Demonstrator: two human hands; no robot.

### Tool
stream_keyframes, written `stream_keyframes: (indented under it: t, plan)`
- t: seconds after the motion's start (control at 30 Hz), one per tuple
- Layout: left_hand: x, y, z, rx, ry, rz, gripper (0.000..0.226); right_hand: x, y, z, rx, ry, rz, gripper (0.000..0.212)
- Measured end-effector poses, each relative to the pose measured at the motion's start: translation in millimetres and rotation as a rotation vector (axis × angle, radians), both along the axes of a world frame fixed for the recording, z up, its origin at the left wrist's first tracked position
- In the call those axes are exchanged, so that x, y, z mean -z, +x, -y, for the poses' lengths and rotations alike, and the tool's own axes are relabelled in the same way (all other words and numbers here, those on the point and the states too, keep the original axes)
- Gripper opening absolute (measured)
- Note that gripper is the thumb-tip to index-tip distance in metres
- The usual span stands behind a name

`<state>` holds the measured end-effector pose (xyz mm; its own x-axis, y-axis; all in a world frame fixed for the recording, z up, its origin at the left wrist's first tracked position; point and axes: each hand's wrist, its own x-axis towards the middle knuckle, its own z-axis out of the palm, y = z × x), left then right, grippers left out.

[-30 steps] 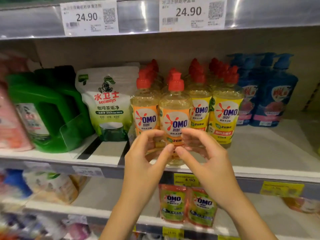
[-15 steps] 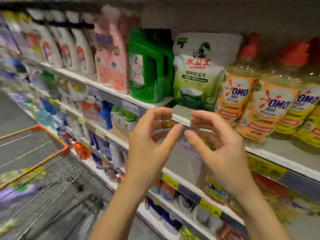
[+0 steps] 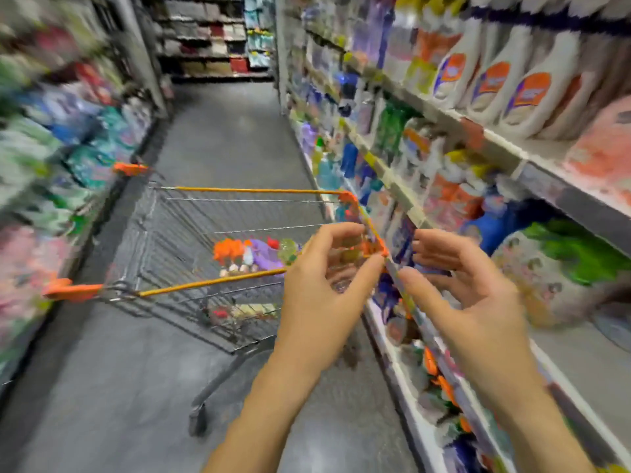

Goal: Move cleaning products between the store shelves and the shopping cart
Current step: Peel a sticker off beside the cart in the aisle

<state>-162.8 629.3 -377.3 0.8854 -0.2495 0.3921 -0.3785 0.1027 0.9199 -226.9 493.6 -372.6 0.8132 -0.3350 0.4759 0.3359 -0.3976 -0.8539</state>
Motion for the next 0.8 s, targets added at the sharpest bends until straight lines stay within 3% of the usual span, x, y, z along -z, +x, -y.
stream_keyframes:
  t: [0.17, 0.3, 0.67, 0.8]
  plan:
    - [21, 61, -83, -0.251, 0.024, -0.055, 0.025, 22, 76, -54, -0.153, 0.009, -0.074, 0.042]
    - [38, 102, -121, -0.367, 0.028, -0.098, 0.024, 41, 130, -76, -0.256, 0.009, -0.132, 0.034]
    - [82, 267, -130, -0.528, 0.142, -0.234, 0.022, 96, 327, -80, -0.419, -0.001, -0.28, 0.031]
    - [113, 332, -120, -0.57, 0.197, -0.33, 0.023, 127, 402, -81, -0.537, -0.044, -0.423, 0.029]
